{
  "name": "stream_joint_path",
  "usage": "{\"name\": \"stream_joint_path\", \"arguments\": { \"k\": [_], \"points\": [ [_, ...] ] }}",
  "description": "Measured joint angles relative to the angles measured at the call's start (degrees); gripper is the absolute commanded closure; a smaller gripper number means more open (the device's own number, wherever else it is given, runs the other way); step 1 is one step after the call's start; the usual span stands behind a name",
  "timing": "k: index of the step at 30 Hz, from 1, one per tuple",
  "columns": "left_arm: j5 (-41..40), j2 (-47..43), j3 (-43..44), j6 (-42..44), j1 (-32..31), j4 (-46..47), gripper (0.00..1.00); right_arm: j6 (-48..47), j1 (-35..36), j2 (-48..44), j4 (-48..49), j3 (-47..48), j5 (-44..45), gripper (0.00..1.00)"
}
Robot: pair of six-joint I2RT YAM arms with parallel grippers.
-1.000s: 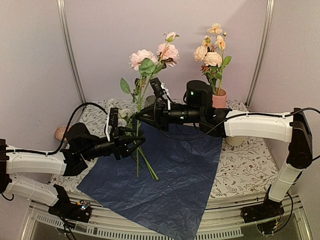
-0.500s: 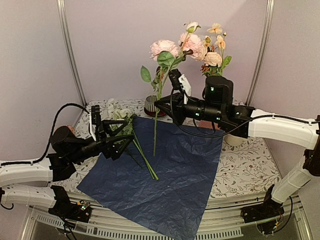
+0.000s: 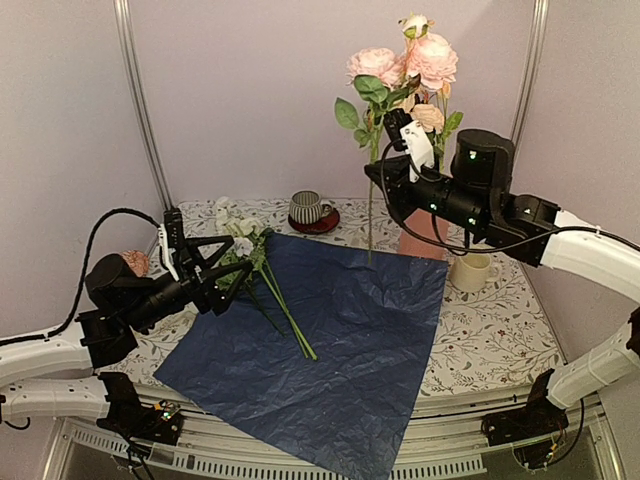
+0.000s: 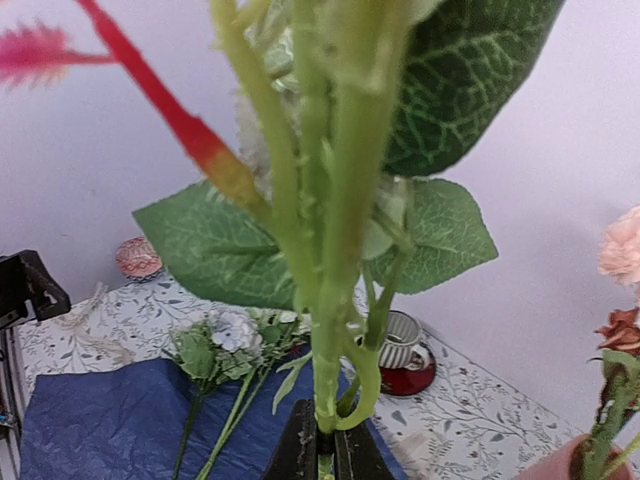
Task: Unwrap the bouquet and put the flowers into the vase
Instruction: Place the fake flower in the vase.
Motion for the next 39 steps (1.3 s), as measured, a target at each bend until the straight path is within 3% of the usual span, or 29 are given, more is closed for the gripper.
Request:
{"name": "stream_joint_path", "arguments": {
  "k": [18,39],
  "points": [
    [-0.5,3.4,0.0,0.6,0.0,-0.9,0.02,-7.0,-3.8,-10.5,-3.4,4.9,16.8,0.97],
    [0.4,4.8,0.1,0.7,0.0,-0.4,0.02,-9.4,-4.7,-7.2,0.4,10.2,18.7,0.98]
  ]
}}
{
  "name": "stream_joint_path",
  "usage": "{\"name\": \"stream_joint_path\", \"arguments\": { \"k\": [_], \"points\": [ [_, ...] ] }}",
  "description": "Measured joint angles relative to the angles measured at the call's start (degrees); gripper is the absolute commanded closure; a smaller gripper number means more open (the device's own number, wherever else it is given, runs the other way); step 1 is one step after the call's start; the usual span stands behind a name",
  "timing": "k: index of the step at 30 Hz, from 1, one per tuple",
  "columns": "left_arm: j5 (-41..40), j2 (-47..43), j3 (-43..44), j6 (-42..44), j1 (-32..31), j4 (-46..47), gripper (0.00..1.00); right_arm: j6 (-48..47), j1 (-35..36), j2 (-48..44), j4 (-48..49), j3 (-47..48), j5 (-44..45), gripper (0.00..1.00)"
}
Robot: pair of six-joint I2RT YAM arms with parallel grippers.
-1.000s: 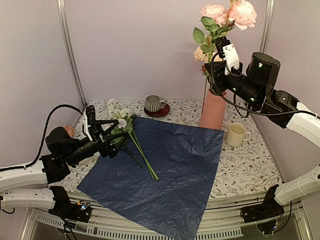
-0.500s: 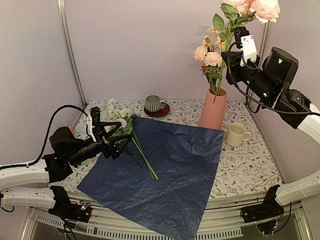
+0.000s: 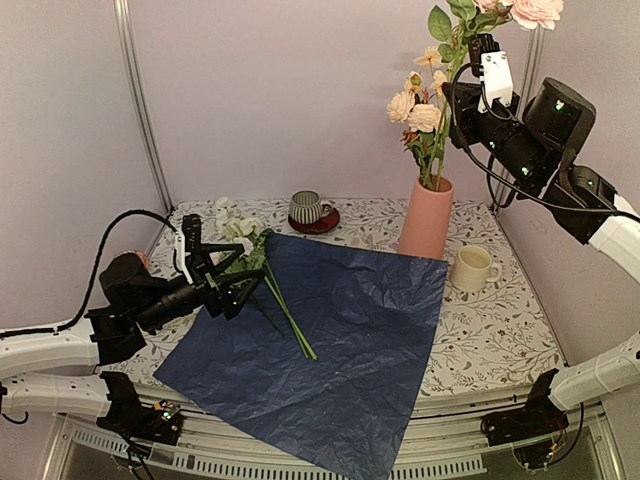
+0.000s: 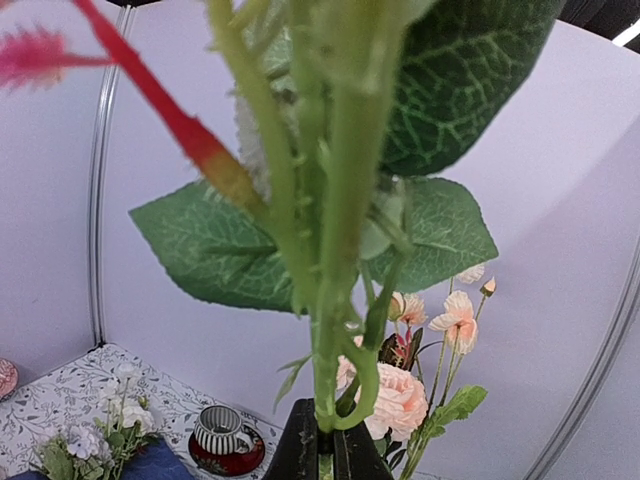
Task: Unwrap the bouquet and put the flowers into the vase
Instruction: Place the fake flower in the vase.
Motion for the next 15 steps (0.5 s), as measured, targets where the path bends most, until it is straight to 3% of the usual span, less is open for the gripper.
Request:
{"name": "stream_joint_path", "arguments": {
  "k": [15],
  "points": [
    [0.3,0.0,0.0,0.0,0.0,0.0,0.02,1.6,-7.9,3.6,0.2,1.7,0.6,0.98]
  ]
}}
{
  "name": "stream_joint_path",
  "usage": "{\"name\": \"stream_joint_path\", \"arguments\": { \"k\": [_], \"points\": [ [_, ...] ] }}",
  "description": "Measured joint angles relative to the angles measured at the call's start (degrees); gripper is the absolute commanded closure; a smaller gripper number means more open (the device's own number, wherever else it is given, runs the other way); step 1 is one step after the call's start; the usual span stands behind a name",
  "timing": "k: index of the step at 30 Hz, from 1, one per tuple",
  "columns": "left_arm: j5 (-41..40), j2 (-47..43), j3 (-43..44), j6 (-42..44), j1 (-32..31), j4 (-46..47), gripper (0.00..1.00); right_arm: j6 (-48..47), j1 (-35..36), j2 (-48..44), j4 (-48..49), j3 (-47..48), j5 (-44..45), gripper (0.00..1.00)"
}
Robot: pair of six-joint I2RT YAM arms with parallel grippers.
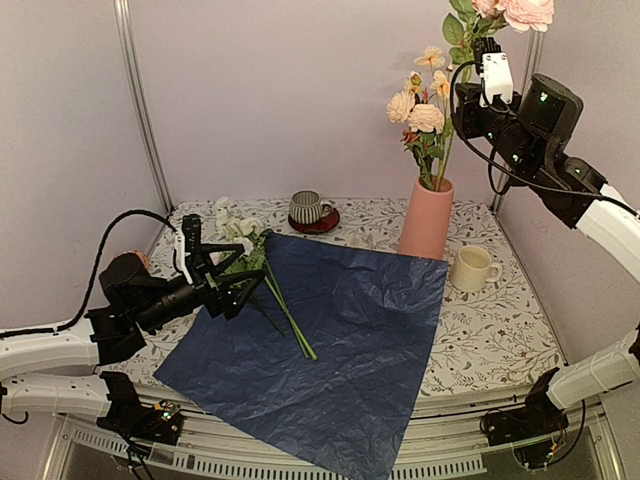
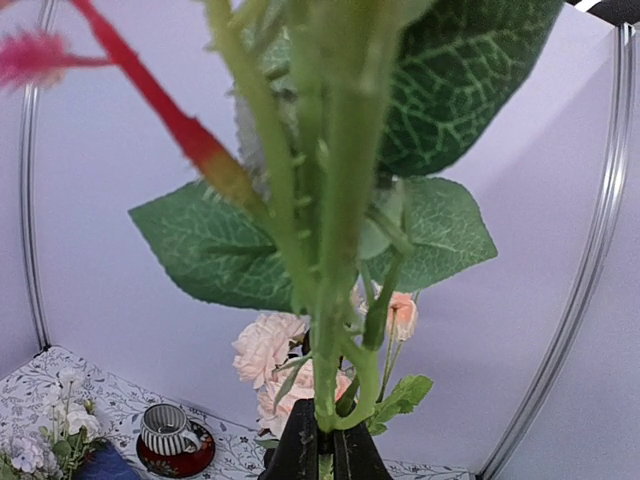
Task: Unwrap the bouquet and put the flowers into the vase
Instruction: Place the fake flower in the vase.
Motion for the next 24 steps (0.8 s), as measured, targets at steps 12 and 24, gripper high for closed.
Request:
{"name": "stream_joint_path", "arguments": {
  "k": [12,24],
  "points": [
    [0.0,0.8,0.0,0.0,0.0,0.0,0.02,8.6,-8.2,2.7,-0.8,-3.3,-6.8,0.98],
    [0.0,0.8,0.0,0.0,0.0,0.0,0.02,17.3,-13.0,7.1,-4.5,-7.0,-13.0,0.92]
  ]
}}
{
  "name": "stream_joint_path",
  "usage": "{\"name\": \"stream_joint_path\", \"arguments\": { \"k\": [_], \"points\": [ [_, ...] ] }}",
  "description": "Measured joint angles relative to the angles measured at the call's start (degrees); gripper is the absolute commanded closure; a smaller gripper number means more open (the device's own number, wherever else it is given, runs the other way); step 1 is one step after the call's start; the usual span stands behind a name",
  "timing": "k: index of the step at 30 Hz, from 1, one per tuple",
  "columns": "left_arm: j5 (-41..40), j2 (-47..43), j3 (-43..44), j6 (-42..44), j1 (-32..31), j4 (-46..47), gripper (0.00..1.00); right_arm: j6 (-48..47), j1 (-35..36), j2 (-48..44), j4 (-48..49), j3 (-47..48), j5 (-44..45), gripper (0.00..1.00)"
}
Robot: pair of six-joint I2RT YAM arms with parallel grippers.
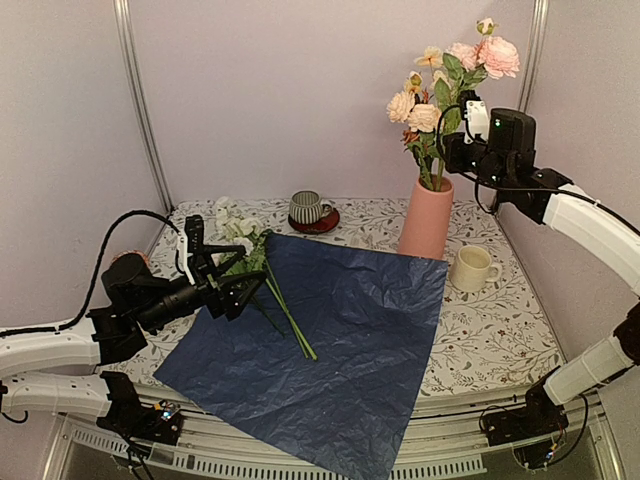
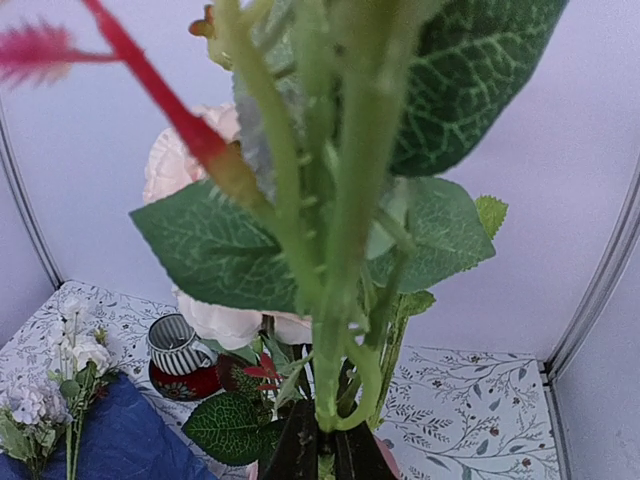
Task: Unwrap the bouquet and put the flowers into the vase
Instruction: Place the fake flower in the vase.
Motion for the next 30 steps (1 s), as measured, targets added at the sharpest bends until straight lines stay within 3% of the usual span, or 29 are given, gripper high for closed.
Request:
{"name": "stream_joint_path", "arguments": {
  "k": [9,11,12,14,23,30],
  "points": [
    [0.0,0.0,0.0,0.0,0.0,-0.2,0.02,3.6,-2.1,2.4,-2.9,0.1,-1.6,0.88],
    [0.0,0.0,0.0,0.0,0.0,-0.2,0.02,4.7,-3.1,3.8,-4.1,0.2,-2.1,0.71],
    [0.0,0.0,0.0,0.0,0.0,-0.3,0.02,5.6,-3.5,4.3,-4.7,0.2,-2.3,0.53],
    [-0.1,0.0,0.0,0.0,0.0,-0.5,0.02,6.5,-4.2,5.4,-6.6,0.3,-2.6,0.42],
    [-3.9,1.7,2.3,-0.1,0.0,-4.8,0.02,8.3,-4.5,3.9,-11.8,0.3,-7.1,0.28],
    [-8.6,4.6,3.7,-1.5,0.0,-7.2,0.02,8.9,-3.8,-2.9,-17.8,0.3,-12.1,0.26]
  ]
}}
